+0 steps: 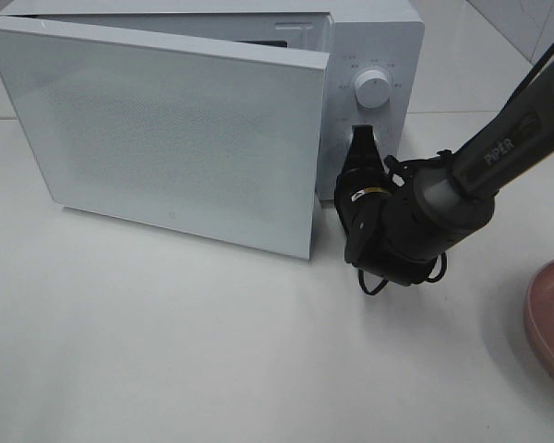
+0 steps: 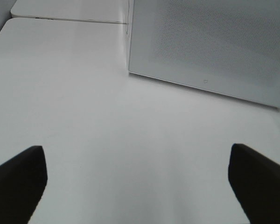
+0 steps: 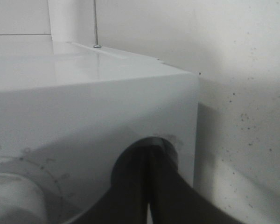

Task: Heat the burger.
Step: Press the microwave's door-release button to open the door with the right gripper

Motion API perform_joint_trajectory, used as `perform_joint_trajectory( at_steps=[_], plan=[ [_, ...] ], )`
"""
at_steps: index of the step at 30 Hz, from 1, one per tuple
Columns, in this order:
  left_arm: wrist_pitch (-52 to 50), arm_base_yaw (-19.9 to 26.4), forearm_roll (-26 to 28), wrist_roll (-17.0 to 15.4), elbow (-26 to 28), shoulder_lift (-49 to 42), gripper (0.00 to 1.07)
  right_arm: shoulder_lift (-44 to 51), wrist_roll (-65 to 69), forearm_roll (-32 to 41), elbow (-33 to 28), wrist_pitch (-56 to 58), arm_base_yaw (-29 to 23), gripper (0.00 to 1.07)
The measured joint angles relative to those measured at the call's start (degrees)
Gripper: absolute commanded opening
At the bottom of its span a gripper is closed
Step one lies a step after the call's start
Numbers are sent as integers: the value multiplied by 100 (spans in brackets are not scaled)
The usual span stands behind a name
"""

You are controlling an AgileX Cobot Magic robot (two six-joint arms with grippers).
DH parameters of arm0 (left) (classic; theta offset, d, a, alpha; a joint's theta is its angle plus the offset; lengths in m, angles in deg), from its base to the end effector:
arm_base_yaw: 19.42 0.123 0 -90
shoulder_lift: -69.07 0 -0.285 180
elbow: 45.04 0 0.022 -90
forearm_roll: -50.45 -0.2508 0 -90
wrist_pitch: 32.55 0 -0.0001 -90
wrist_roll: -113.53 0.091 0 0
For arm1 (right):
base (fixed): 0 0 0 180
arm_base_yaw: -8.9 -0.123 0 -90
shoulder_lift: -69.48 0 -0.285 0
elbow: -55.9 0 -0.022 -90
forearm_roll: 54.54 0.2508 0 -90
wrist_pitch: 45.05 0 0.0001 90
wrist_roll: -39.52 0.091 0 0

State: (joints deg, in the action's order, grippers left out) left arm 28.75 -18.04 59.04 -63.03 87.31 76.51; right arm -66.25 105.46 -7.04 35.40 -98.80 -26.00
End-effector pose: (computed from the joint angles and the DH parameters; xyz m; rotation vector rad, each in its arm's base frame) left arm -0.0083 -0.0121 0.2817 0.0461 2.0241 -0.1257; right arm 0.3527 0.1801 0.0719 1.4020 1.4460 0.9298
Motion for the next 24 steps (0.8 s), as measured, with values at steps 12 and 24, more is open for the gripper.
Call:
perform_joint_trajectory(
  at_steps=[12, 24],
  plan=[
    [0, 0, 0, 0, 0, 0, 98, 0, -189, 172, 74, 103, -11, 0],
    [0, 0, 0, 0, 0, 0, 98, 298, -149, -544, -361, 115, 103, 0]
  ],
)
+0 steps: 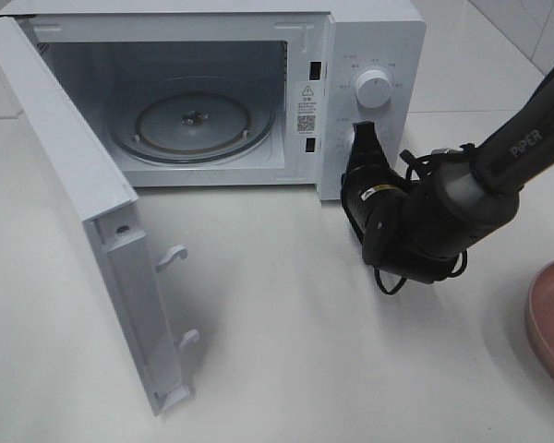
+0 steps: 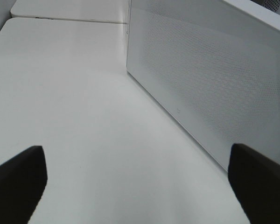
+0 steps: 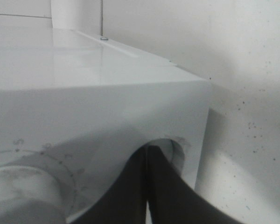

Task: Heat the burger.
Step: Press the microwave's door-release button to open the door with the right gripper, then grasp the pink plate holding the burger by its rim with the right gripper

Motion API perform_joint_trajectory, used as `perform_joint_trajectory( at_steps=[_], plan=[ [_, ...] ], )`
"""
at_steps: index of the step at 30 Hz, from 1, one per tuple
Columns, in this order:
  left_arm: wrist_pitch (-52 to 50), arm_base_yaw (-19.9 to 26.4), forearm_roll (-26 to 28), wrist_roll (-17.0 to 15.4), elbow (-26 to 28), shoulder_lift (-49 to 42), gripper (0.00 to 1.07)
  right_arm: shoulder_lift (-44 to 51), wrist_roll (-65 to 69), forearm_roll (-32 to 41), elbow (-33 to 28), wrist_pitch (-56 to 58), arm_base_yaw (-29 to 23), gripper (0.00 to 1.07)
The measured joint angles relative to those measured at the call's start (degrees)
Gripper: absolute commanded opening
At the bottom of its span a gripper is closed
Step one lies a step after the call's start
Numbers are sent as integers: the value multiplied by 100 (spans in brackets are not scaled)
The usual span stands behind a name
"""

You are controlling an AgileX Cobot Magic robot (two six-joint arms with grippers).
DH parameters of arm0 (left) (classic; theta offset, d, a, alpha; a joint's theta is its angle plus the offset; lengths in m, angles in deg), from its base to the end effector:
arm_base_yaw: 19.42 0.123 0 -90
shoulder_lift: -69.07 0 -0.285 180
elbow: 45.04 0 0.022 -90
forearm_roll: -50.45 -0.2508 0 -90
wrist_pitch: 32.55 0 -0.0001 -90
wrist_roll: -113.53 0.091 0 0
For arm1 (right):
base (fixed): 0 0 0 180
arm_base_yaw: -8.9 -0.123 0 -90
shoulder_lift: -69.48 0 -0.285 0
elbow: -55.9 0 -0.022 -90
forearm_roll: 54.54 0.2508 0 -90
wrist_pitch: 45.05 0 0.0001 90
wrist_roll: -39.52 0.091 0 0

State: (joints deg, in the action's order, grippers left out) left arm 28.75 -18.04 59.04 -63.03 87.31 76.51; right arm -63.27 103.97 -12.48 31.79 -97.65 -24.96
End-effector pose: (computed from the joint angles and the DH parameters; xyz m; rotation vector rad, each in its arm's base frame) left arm -0.0083 -0.0121 0.2817 0.0461 2.0241 -0.1257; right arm 0.3453 0.1734 0.0805 1.3120 1.5353 0.9268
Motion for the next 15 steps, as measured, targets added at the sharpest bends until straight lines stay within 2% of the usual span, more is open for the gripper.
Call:
perform_joint_trajectory(
  at_steps=[6, 15],
  plan=[
    [0, 0, 0, 0, 0, 0, 98, 378, 0, -487, -453, 74, 29, 0],
    [0, 0, 0, 0, 0, 0, 98, 911, -29, -773, -940, 327, 74, 0]
  ],
)
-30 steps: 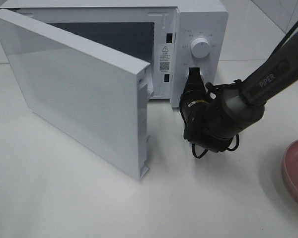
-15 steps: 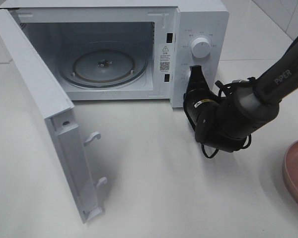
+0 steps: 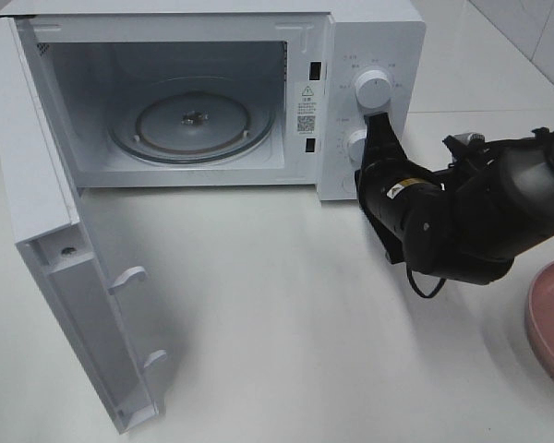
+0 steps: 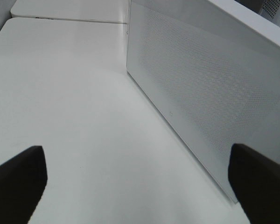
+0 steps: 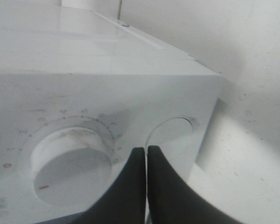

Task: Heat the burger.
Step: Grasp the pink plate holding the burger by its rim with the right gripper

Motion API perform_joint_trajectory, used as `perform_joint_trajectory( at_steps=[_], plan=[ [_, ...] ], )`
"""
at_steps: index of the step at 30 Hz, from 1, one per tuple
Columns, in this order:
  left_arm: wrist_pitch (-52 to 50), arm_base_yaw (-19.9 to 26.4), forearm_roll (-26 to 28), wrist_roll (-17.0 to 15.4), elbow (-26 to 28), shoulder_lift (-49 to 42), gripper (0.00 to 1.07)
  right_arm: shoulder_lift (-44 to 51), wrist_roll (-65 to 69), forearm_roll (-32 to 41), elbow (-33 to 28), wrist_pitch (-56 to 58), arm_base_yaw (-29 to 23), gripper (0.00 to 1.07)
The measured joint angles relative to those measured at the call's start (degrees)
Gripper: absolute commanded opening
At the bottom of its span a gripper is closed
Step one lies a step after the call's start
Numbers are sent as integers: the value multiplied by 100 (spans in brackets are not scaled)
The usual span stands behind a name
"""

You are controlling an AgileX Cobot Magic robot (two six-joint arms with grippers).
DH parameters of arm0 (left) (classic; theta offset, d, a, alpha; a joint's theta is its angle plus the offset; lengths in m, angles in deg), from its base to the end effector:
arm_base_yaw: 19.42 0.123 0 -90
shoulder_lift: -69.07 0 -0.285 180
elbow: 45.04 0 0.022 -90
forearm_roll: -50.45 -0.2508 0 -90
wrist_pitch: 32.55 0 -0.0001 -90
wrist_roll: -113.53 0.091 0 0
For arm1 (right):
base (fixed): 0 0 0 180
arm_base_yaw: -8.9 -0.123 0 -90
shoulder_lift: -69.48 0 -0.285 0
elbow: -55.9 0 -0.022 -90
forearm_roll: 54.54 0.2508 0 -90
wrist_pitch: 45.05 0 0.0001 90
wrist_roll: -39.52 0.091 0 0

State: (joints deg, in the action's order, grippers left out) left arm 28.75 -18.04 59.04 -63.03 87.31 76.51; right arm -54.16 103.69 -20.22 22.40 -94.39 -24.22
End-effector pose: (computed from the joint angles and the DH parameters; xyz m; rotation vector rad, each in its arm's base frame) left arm -0.0083 -0.0121 0.2817 0.0461 2.0241 -0.1257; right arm 0.3153 0.1593 0.1051 1.2100 1.6697 0.9461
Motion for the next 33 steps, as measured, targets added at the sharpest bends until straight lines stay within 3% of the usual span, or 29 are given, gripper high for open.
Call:
perform_joint_trajectory(
  at_steps=[10, 26, 33],
  plan=[
    [0, 0, 0, 0, 0, 0, 98, 710, -1215, -321, -418, 922, 0, 0],
    [0, 0, 0, 0, 0, 0, 98, 1891, -5827, -361, -458, 3638, 0, 1],
    [0, 0, 0, 0, 0, 0, 98, 2515, -7391, -1026, -458, 5231, 0, 3]
  ],
)
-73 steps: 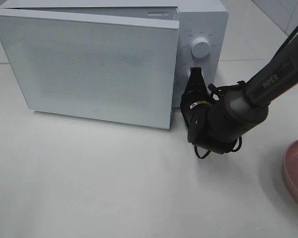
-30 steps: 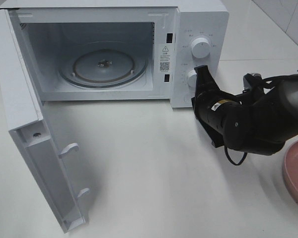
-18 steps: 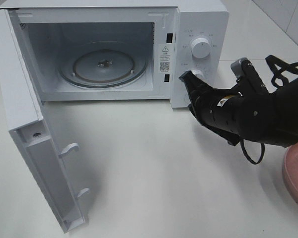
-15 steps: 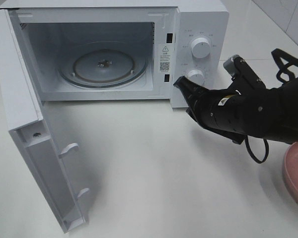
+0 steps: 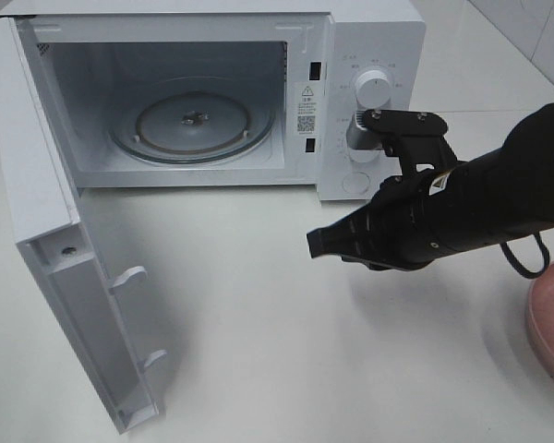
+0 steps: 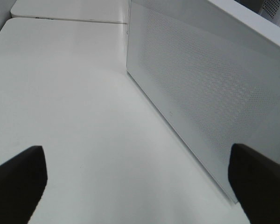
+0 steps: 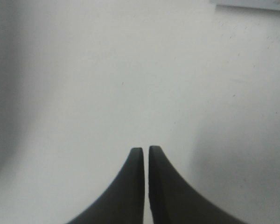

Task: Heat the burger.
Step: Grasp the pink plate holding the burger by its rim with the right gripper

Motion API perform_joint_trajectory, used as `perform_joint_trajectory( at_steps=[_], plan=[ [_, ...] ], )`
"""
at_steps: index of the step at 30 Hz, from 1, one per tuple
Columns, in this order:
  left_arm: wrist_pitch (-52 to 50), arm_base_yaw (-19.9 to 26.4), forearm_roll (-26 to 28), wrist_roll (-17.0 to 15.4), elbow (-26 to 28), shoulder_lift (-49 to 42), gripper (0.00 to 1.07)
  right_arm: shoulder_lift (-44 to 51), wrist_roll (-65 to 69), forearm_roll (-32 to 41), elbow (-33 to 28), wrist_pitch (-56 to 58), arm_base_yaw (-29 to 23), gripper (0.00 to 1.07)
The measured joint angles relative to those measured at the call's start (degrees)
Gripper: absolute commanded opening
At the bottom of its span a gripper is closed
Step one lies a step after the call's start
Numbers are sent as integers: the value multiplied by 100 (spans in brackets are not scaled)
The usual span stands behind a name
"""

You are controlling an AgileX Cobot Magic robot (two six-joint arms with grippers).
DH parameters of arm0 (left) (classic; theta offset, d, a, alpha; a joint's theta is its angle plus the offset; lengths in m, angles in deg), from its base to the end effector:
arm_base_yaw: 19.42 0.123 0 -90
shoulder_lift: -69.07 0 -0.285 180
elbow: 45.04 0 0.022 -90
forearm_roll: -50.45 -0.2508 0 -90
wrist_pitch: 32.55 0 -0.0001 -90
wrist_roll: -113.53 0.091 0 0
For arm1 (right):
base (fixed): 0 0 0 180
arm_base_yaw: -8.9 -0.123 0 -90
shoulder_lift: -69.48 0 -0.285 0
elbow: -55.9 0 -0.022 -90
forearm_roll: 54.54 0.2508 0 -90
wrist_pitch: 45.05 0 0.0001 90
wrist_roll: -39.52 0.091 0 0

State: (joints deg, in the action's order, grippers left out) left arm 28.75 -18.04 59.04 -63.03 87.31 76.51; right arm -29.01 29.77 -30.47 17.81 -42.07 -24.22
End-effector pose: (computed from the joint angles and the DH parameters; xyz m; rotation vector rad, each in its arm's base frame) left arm -0.0083 -0.0121 0.2817 0.0461 2.0241 -0.1257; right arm 0.2416 0.1599 0.1688 -0.4138 2.4361 0.3924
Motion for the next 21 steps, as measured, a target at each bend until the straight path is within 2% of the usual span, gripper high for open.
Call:
perform_joint_trajectory(
  at_steps=[1, 2, 4, 6, 10, 12, 18, 20, 21],
  plan=[
    [0, 0, 0, 0, 0, 0, 98, 0, 0, 0, 0, 0, 0, 3],
    [0, 0, 0, 0, 0, 0, 98, 143, -52, -372, 0, 447, 0, 4],
    [0, 0, 0, 0, 0, 0, 98, 218, -46, -567, 0, 665, 0, 4],
    [0, 0, 0, 0, 0, 0, 98, 447, 17, -1106, 0, 1272, 0, 5],
    [0, 0, 0, 0, 0, 0, 98, 636, 201, -1570, 0, 1845, 0, 6],
    [0, 0, 0, 0, 0, 0, 98, 922, 602, -2108, 0, 2527, 0, 8],
    [0, 0, 0, 0, 0, 0, 98, 1209, 1140, -2510, 0, 3019, 0, 10],
    [0, 0, 0, 0, 0, 0, 98, 1536, 1610, -2871, 0, 3346, 138, 17],
    [0, 0, 0, 0, 0, 0, 98, 1536, 1610, -2871, 0, 3346, 138, 17]
  ],
)
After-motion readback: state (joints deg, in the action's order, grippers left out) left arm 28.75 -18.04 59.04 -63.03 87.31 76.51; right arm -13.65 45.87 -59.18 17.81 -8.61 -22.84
